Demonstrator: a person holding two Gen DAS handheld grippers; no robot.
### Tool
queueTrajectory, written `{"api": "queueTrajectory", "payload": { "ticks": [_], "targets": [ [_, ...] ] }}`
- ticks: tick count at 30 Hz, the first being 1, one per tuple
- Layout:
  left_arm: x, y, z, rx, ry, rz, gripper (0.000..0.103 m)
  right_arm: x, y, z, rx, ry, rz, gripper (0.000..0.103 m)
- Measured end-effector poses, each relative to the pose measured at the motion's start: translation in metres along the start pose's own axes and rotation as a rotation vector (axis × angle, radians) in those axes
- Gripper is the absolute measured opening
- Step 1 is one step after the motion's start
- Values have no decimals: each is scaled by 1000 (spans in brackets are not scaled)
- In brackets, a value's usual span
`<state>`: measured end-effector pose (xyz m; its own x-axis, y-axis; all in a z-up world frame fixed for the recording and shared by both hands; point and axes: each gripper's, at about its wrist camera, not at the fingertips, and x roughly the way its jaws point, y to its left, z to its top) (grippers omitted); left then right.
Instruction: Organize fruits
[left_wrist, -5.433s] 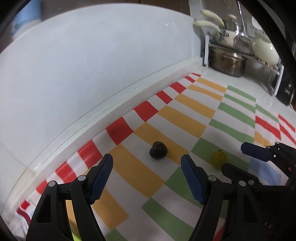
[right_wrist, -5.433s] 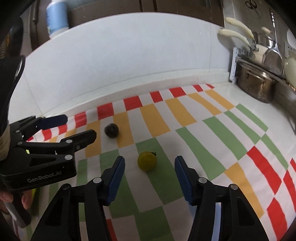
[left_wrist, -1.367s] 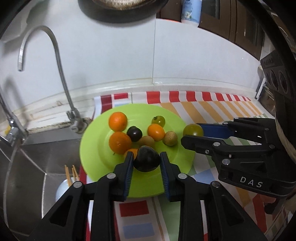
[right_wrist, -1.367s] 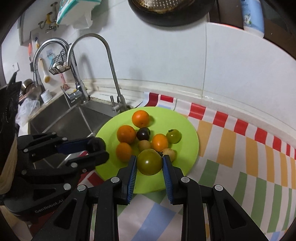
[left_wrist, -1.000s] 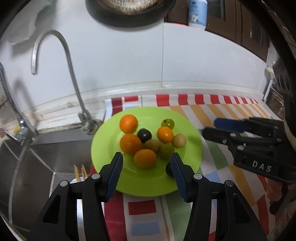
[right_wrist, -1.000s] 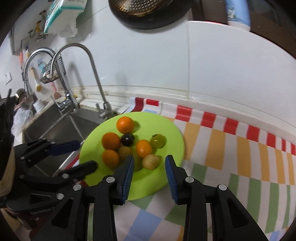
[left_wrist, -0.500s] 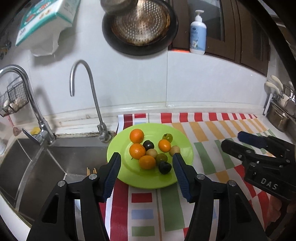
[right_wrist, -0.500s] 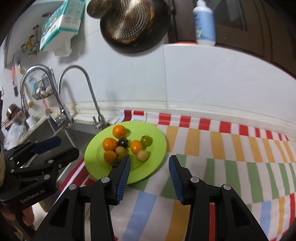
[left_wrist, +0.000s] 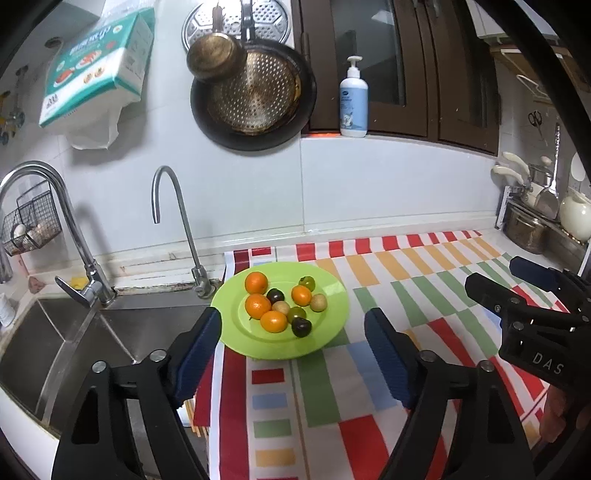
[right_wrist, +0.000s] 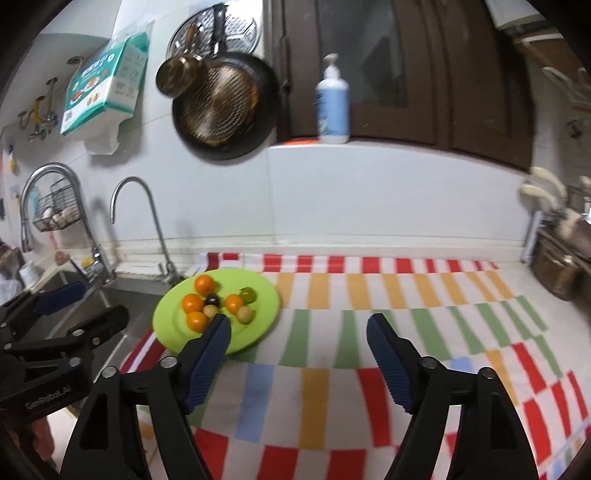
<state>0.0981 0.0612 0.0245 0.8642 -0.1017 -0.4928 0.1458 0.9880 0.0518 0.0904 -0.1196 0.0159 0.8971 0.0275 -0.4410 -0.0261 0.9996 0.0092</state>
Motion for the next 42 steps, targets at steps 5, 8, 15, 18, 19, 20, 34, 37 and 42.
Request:
{"api": "queueTrajectory", "payload": {
  "ticks": [5, 8, 15, 18, 19, 20, 34, 37, 42],
  "targets": [
    [-26, -16, -4, -24, -30, 33, 86, -30, -16, -4, -12, -17, -12, 77],
    [-42, -27, -6, -31, -46, 43, 87, -46, -24, -6, -24, -20, -8, 77],
    [-74, -53, -15, -38, -69, 55, 95, -84, -47, -18, -26, -40, 2, 77],
    [-87, -62, -19, -39, -81, 62, 99, -96, -53, -24, -26, -33, 14, 78],
    [-91, -65, -20, -35, -84, 64, 101, -101, -56, -26, -23, -32, 13, 78],
    [-94, -68, -21, -32, -84, 70, 102, -104, -58, -28, -22, -33, 12, 80],
    [-122, -85, -33, -17, -73, 101, 103, -135, -79, -43, -12, -52, 17, 82],
    [-125, -87, -34, -13, -74, 103, 103, -138, -81, -44, -13, -53, 23, 82],
    [-130, -89, -34, -16, -83, 100, 103, -143, -82, -46, -17, -56, 26, 82]
  ]
}}
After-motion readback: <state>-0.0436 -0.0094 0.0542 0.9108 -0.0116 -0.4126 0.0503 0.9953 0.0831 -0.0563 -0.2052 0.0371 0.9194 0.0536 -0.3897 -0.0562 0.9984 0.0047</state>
